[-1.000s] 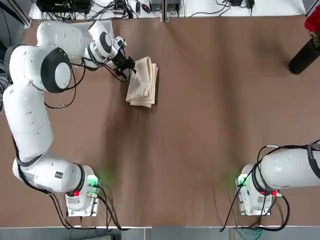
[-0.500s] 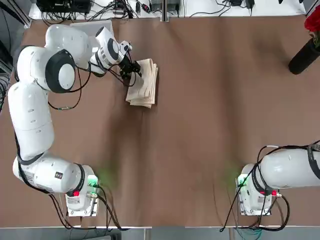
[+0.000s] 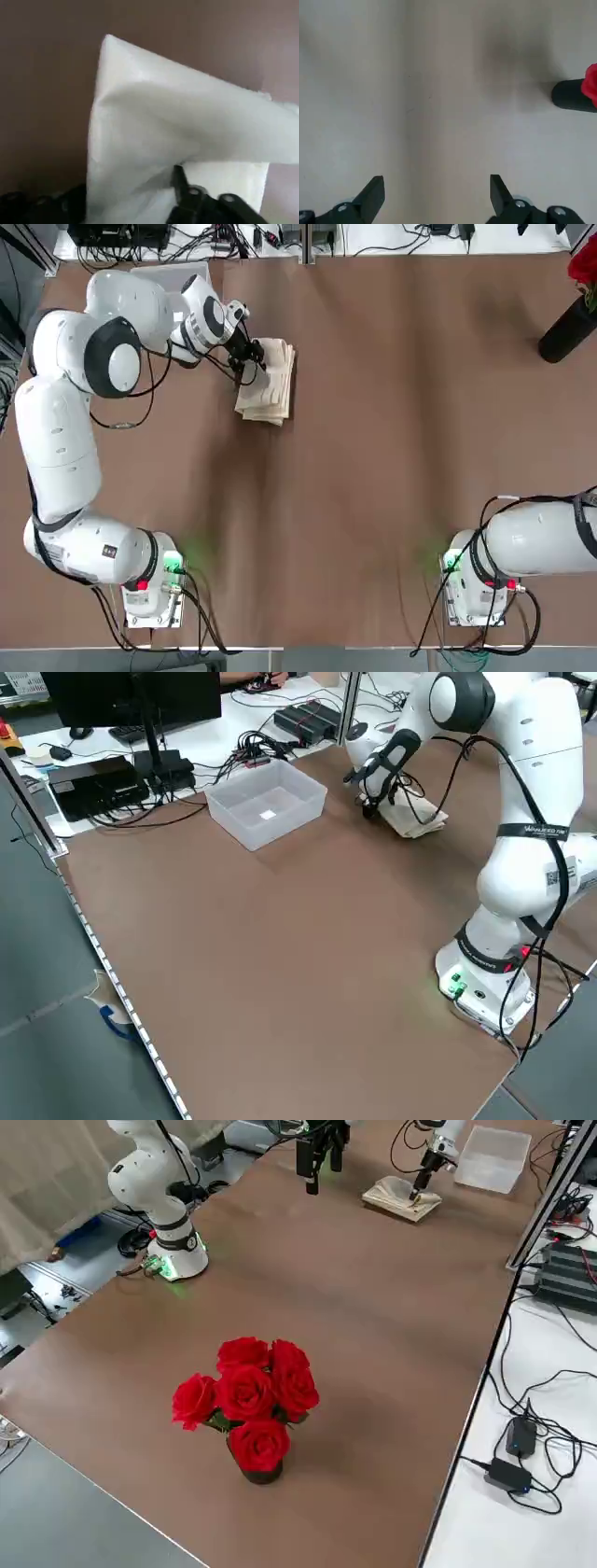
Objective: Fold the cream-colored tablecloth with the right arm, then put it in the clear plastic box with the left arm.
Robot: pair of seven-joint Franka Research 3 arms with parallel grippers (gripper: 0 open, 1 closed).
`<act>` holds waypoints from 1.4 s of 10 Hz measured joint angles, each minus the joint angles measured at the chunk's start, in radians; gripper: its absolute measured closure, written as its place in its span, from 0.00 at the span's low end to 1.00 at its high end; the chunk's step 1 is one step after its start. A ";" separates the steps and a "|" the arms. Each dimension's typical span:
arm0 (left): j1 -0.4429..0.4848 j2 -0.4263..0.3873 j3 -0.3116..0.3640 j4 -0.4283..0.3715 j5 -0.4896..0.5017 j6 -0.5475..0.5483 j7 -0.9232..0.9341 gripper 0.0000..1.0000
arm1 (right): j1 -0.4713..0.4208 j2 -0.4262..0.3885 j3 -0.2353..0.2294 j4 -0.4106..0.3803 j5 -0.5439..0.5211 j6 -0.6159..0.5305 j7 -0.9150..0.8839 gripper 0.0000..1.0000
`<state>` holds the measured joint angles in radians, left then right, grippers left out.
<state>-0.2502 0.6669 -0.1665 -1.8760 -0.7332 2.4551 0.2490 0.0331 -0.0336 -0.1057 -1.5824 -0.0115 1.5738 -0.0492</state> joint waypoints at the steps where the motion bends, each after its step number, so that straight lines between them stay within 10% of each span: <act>1: 0.000 -0.001 -0.002 0.002 0.000 0.000 0.000 0.55 | 0.003 0.000 0.000 0.000 0.000 -0.010 0.000 0.00; 6: 0.009 -0.021 -0.001 0.007 0.000 -0.024 0.010 0.84 | 0.004 -0.001 -0.002 0.000 0.000 -0.027 -0.031 0.00; 14: 0.112 -0.121 0.065 0.076 0.000 -0.372 0.141 0.85 | -0.007 -0.013 0.004 -0.001 0.000 -0.030 -0.039 0.00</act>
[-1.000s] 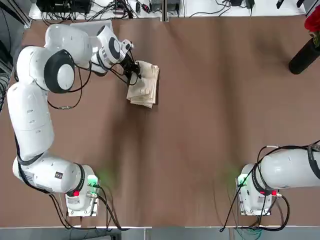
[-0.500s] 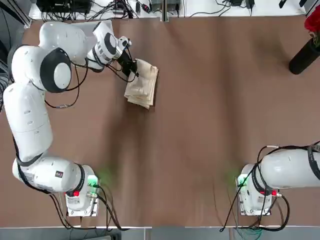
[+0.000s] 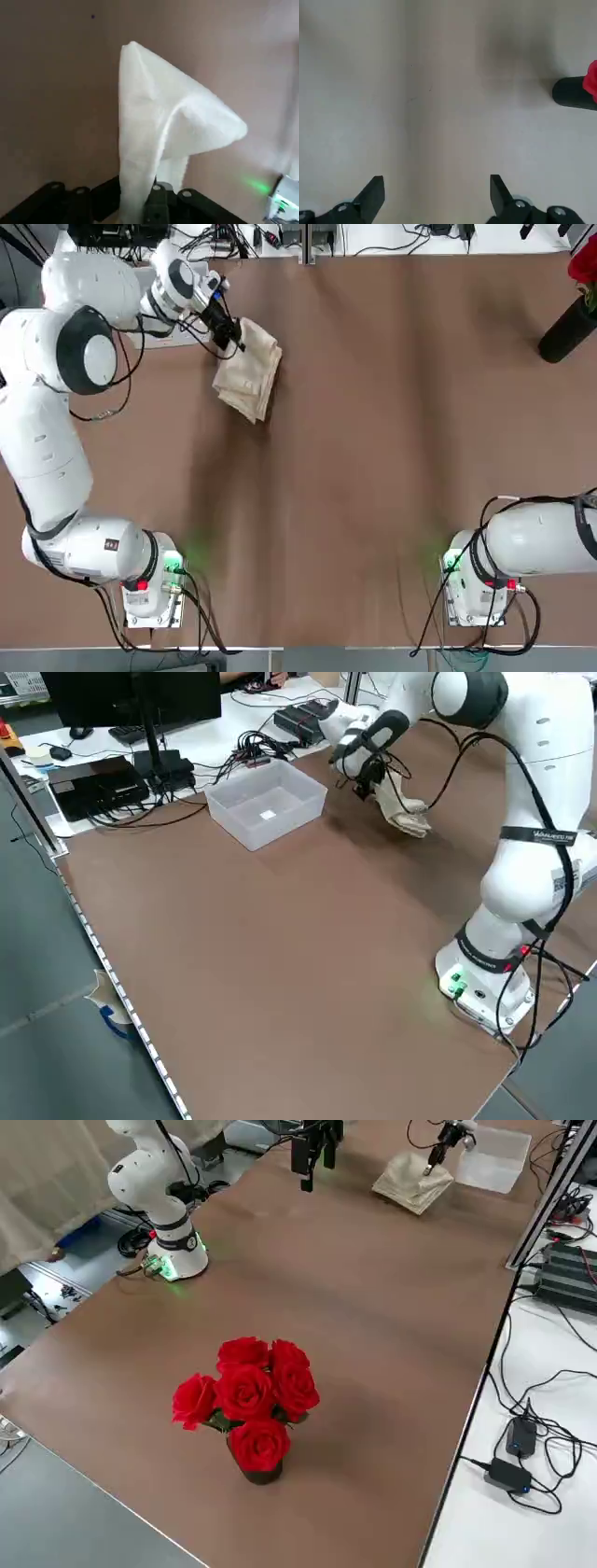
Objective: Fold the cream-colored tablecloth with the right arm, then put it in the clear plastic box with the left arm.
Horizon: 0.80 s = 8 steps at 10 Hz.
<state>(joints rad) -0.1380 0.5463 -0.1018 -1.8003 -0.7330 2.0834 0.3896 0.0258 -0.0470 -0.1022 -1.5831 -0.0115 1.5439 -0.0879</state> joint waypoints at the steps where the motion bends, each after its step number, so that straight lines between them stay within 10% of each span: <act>1: 0.003 -0.011 0.028 0.029 0.002 -0.083 0.006 0.85 | 0.000 0.000 0.000 0.000 0.000 0.000 0.000 0.00; 8: 0.191 -0.021 0.056 0.363 0.189 -0.630 0.093 0.85 | 0.000 0.000 0.003 -0.002 0.000 0.000 0.000 0.00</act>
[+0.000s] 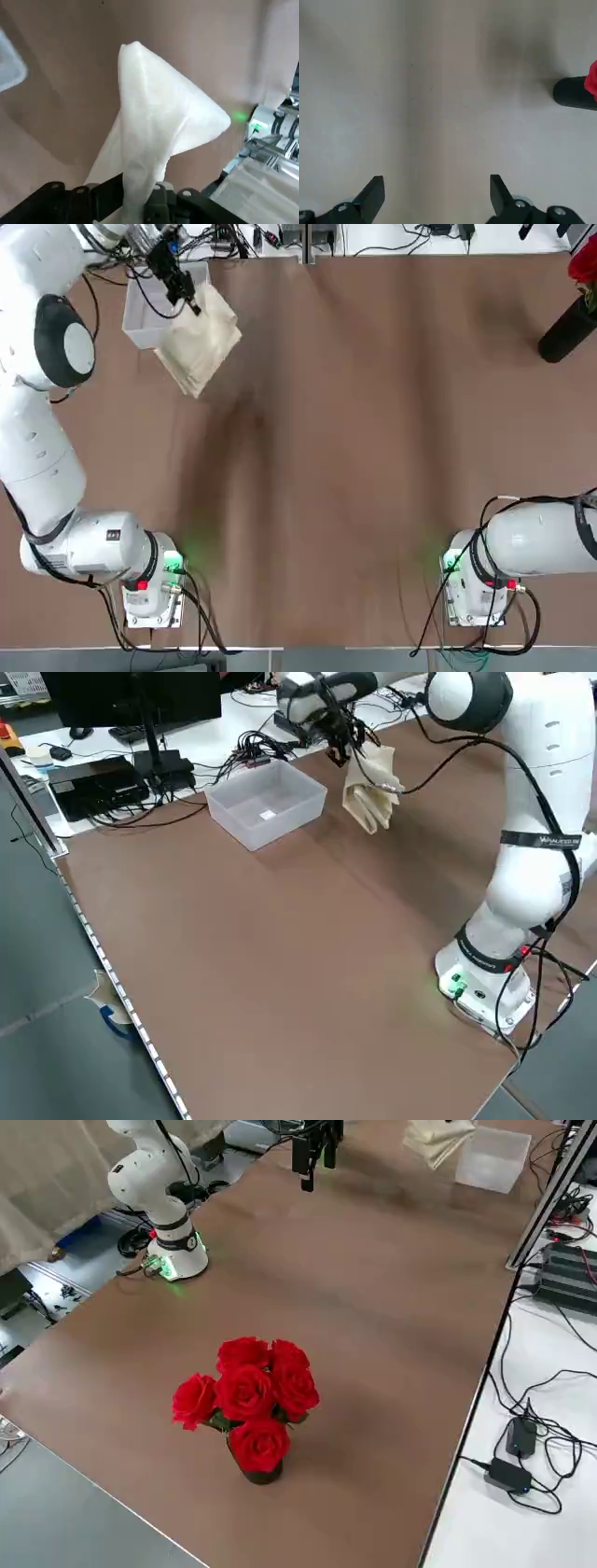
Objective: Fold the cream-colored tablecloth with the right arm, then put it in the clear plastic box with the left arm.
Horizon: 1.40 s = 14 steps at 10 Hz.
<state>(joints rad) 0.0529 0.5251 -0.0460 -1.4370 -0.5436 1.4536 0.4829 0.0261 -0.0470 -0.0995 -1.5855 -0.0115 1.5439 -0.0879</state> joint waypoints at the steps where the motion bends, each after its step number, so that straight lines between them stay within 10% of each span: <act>1: 0.036 0.002 0.000 0.050 0.036 -0.045 0.052 0.85 | 0.000 0.000 0.000 0.000 0.000 0.000 0.000 0.00; 9: 0.026 0.166 0.138 0.411 0.252 -0.100 0.375 0.85 | 0.000 0.000 0.001 -0.001 0.000 0.003 0.000 0.00; 14: -0.060 0.270 0.229 0.468 0.266 0.040 0.481 0.85 | 0.000 0.000 0.002 -0.001 0.000 0.003 0.000 0.00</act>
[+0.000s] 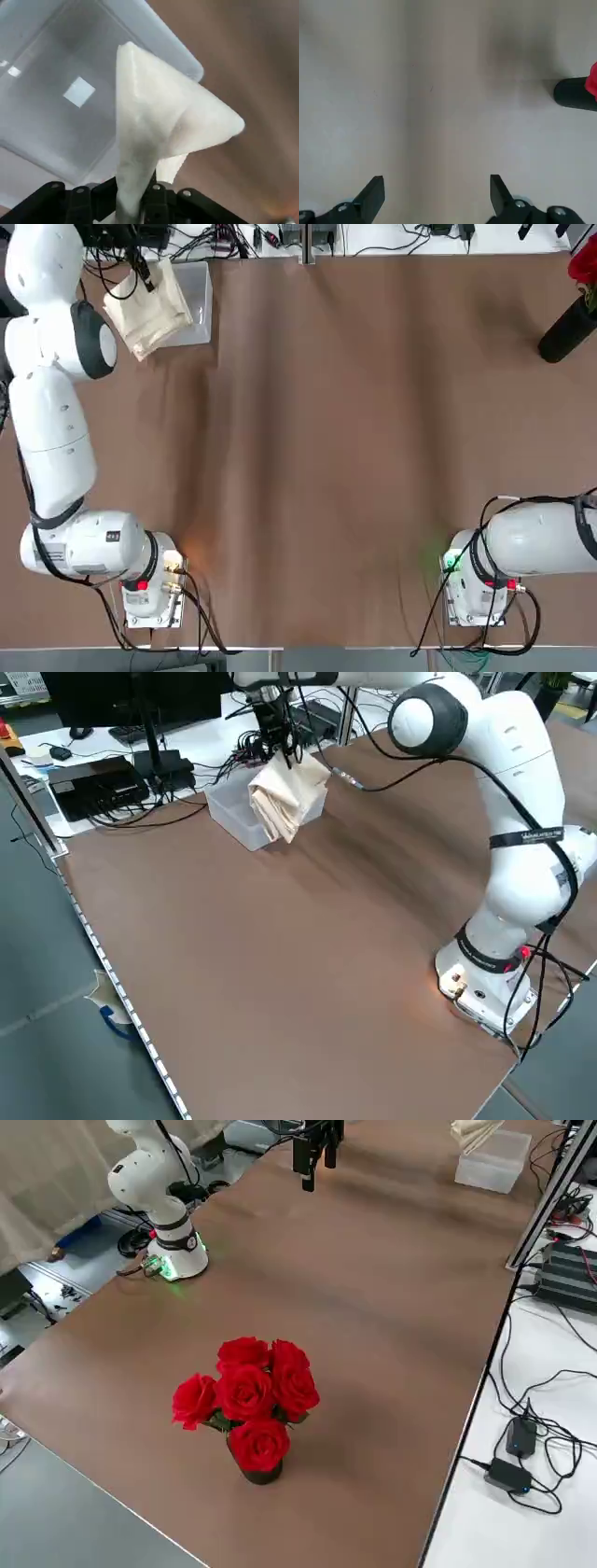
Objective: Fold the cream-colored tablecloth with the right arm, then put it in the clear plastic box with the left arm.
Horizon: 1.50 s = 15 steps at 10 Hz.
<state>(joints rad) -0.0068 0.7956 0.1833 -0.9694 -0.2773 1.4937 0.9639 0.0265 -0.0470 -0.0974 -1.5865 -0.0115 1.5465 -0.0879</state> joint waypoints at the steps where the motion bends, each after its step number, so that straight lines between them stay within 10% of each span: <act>1: -0.006 0.009 0.001 0.000 0.020 0.044 0.008 0.85 | 0.000 0.000 0.000 0.000 0.000 0.000 0.000 0.00; 8: -0.100 0.041 0.003 0.001 0.271 0.323 0.019 0.85 | 0.000 0.000 0.000 -0.001 0.000 0.000 0.000 0.00; 15: -0.134 0.071 -0.004 0.001 0.285 0.361 0.049 0.85 | 0.000 0.000 0.000 -0.001 0.000 0.000 0.000 0.00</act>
<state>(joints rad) -0.1412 0.8669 0.1796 -0.9687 0.0081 1.8551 1.0132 0.0264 -0.0470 -0.0974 -1.5872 -0.0115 1.5465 -0.0879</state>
